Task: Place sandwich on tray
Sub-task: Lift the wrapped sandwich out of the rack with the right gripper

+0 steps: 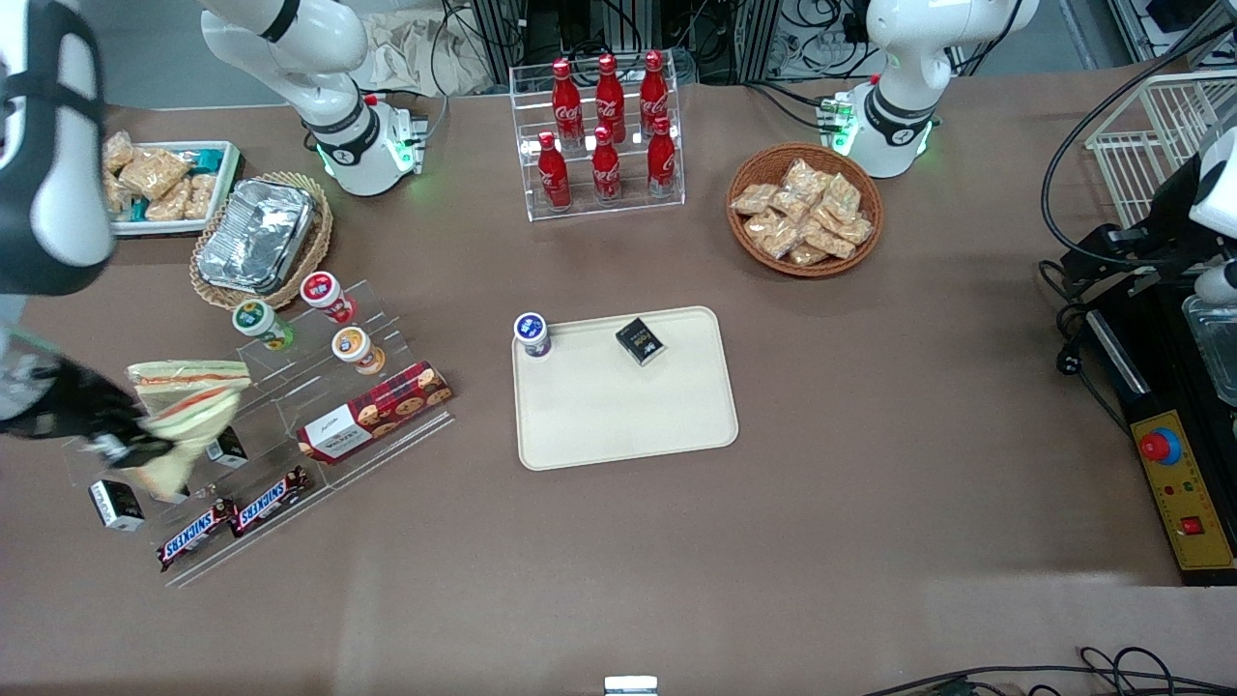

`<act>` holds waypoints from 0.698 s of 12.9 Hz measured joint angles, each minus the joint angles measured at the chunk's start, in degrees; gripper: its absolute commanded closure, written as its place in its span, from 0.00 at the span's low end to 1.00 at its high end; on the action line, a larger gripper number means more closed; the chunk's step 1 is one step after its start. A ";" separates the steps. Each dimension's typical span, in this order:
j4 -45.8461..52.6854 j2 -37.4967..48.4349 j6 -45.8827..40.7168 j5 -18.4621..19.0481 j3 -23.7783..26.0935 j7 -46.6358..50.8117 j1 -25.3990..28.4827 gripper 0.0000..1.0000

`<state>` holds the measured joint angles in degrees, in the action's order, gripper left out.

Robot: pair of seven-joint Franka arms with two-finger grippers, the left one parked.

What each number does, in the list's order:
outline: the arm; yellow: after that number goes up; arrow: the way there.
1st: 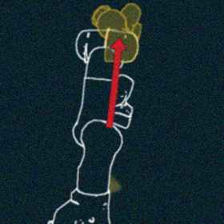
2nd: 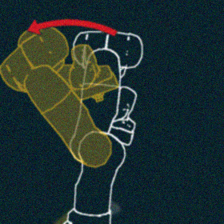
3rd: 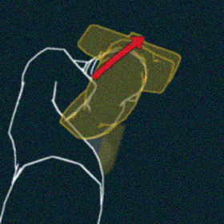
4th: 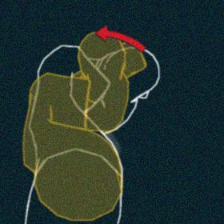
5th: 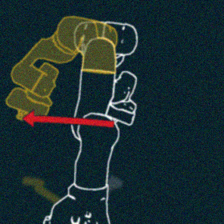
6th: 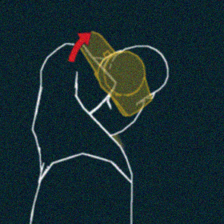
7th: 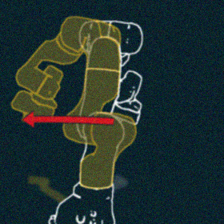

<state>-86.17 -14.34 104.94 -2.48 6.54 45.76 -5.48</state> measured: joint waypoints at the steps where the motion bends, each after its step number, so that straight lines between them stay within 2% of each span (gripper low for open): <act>1: 0.00 0.22 -0.77 0.16 0.68 -0.75 2.66 1.00; 6: -0.21 -0.49 -0.06 0.89 1.09 -15.54 16.24 1.00; 9: -0.90 -5.39 11.17 0.89 1.24 -17.56 22.34 1.00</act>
<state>-87.07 -19.73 116.11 -1.60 7.78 28.20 16.86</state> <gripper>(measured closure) 0.780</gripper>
